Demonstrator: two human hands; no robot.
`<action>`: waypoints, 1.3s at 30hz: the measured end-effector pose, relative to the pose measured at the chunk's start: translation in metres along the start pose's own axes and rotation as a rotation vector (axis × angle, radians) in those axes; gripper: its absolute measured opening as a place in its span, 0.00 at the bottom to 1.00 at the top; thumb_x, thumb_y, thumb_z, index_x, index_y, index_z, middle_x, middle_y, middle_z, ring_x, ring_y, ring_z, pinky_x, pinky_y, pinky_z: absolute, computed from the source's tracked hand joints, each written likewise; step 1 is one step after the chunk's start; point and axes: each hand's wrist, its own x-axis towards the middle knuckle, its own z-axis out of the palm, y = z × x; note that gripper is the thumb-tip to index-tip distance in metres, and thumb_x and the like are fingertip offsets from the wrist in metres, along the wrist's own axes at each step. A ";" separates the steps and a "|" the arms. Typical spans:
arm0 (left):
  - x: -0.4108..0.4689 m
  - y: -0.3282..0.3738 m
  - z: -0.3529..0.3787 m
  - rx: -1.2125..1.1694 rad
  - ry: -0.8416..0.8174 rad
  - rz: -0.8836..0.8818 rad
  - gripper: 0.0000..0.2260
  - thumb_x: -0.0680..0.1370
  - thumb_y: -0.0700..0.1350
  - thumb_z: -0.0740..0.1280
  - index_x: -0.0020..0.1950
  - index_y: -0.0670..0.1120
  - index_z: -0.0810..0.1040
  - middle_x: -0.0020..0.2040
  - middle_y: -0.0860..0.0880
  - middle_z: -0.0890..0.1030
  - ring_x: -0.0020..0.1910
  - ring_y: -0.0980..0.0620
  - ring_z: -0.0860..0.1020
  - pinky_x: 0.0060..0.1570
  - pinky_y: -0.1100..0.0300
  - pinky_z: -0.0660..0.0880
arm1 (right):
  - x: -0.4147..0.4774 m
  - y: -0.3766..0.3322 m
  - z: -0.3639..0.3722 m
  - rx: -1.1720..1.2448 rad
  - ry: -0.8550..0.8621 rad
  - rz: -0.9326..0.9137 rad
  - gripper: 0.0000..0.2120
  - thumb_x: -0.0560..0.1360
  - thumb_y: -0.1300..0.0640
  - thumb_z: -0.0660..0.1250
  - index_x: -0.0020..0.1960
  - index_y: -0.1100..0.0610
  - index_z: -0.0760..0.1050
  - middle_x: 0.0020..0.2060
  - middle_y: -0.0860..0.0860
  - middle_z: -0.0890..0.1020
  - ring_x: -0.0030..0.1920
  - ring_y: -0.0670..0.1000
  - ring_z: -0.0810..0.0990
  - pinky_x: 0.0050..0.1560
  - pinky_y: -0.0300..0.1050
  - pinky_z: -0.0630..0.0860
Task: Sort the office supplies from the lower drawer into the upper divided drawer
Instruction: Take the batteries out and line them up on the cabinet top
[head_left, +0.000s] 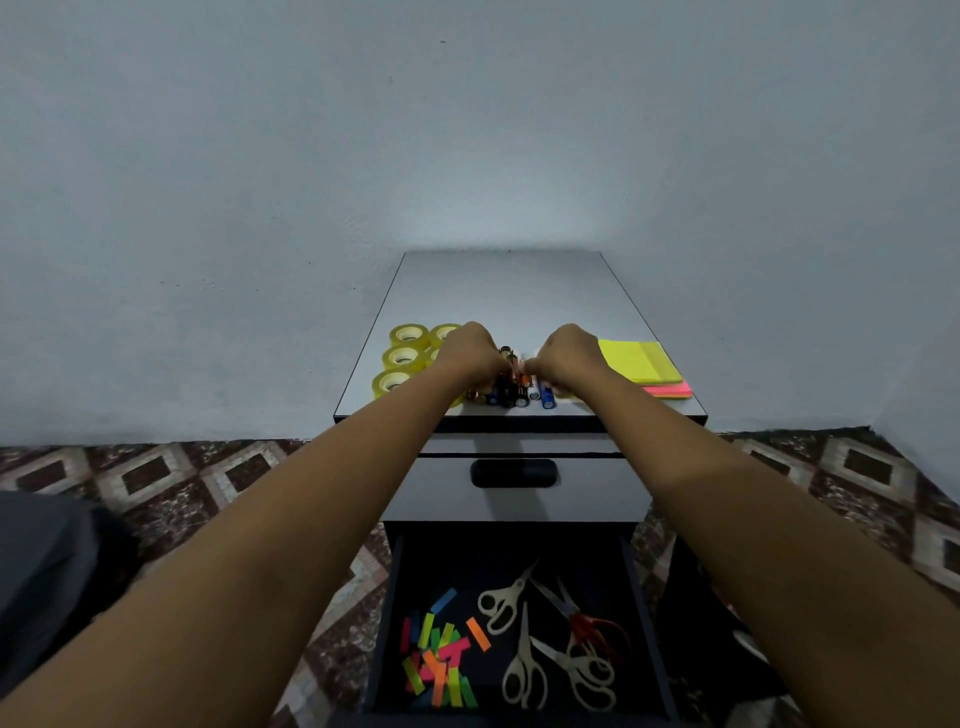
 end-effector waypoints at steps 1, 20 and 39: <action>-0.001 0.000 0.000 -0.002 0.001 -0.002 0.04 0.74 0.39 0.69 0.43 0.38 0.80 0.42 0.37 0.83 0.37 0.45 0.78 0.47 0.50 0.79 | 0.000 0.001 0.000 -0.008 0.006 -0.003 0.14 0.71 0.52 0.73 0.39 0.60 0.71 0.27 0.52 0.72 0.26 0.46 0.69 0.23 0.38 0.62; -0.023 -0.005 -0.021 -0.219 0.004 0.012 0.05 0.77 0.40 0.66 0.44 0.38 0.79 0.34 0.44 0.78 0.29 0.51 0.75 0.34 0.57 0.77 | -0.025 0.003 -0.013 0.189 0.013 -0.058 0.06 0.73 0.59 0.70 0.42 0.63 0.78 0.30 0.56 0.79 0.28 0.51 0.76 0.39 0.46 0.80; -0.161 -0.139 0.114 0.038 -0.516 0.041 0.09 0.77 0.44 0.67 0.55 0.43 0.80 0.49 0.49 0.81 0.48 0.54 0.78 0.42 0.68 0.69 | -0.164 0.130 0.120 0.019 -0.377 -0.098 0.07 0.74 0.60 0.67 0.47 0.62 0.81 0.45 0.56 0.84 0.45 0.50 0.81 0.44 0.35 0.73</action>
